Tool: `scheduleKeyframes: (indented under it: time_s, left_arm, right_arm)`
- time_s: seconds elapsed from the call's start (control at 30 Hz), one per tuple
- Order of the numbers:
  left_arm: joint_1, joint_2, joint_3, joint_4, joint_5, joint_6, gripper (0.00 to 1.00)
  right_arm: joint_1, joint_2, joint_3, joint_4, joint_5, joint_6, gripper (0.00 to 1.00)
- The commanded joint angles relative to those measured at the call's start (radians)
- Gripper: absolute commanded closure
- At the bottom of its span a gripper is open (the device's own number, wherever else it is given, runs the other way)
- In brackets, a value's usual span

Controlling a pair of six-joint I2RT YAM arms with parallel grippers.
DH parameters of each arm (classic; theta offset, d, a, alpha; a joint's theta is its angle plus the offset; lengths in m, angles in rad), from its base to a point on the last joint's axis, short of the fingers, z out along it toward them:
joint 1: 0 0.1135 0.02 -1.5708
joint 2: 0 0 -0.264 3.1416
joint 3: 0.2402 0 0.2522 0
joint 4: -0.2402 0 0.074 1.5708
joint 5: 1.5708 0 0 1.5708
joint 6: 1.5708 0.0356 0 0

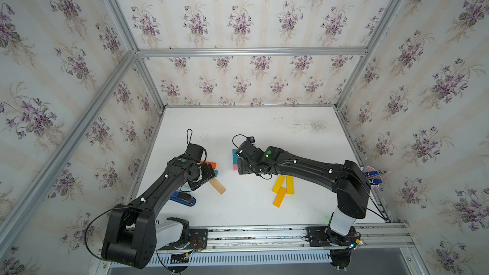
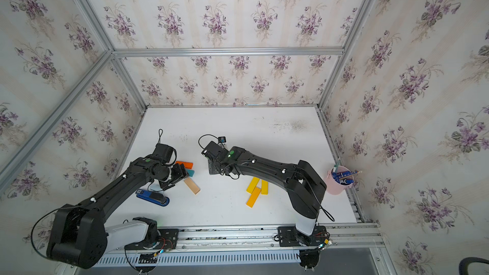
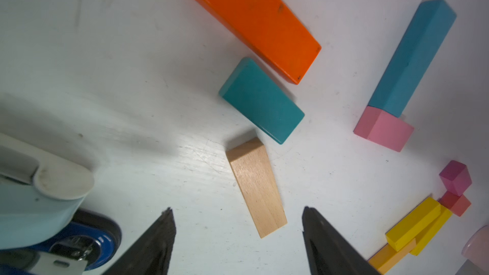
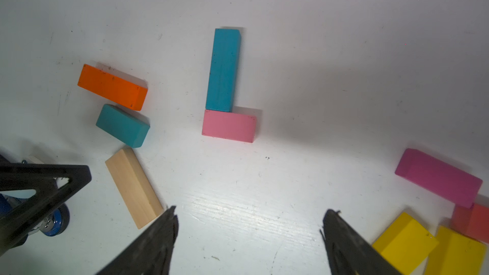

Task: Assemble the letter h with building blocks
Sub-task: Pick up the building block from the center of the board.

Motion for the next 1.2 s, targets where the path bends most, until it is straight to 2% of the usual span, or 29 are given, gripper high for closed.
scheduleKeyframes:
  time_s: [0.0,0.17,0.33,0.43,0.77,1.0,1.17]
  left_arm:
    - [-0.015,0.033,0.013,0.021,-0.023,-0.037,0.22]
    - [-0.016,0.121,0.093,0.033,-0.049,0.005,0.22]
    - [-0.072,0.259,0.202,-0.003,-0.109,0.131,0.12]
    - [-0.100,0.335,0.238,-0.038,-0.153,0.167,0.07]
    - [-0.102,0.403,0.254,0.008,-0.236,0.190,0.00]
    - [-0.102,0.482,0.327,-0.007,-0.236,0.225,0.01]
    - [-0.126,0.497,0.322,-0.026,-0.230,0.226,0.02]
  right_arm:
    - [-0.001,-0.021,-0.024,0.024,-0.004,0.020,0.13]
    - [-0.001,-0.038,-0.045,0.036,-0.010,0.030,0.14]
    - [-0.002,-0.053,-0.057,0.041,0.001,0.043,0.13]
    - [-0.002,-0.062,-0.069,0.047,0.005,0.050,0.14]
    - [-0.016,-0.119,-0.122,0.068,0.009,0.072,0.13]
    - [-0.018,-0.148,-0.146,0.072,0.012,0.083,0.13]
    - [-0.019,-0.172,-0.150,0.067,0.022,0.083,0.13]
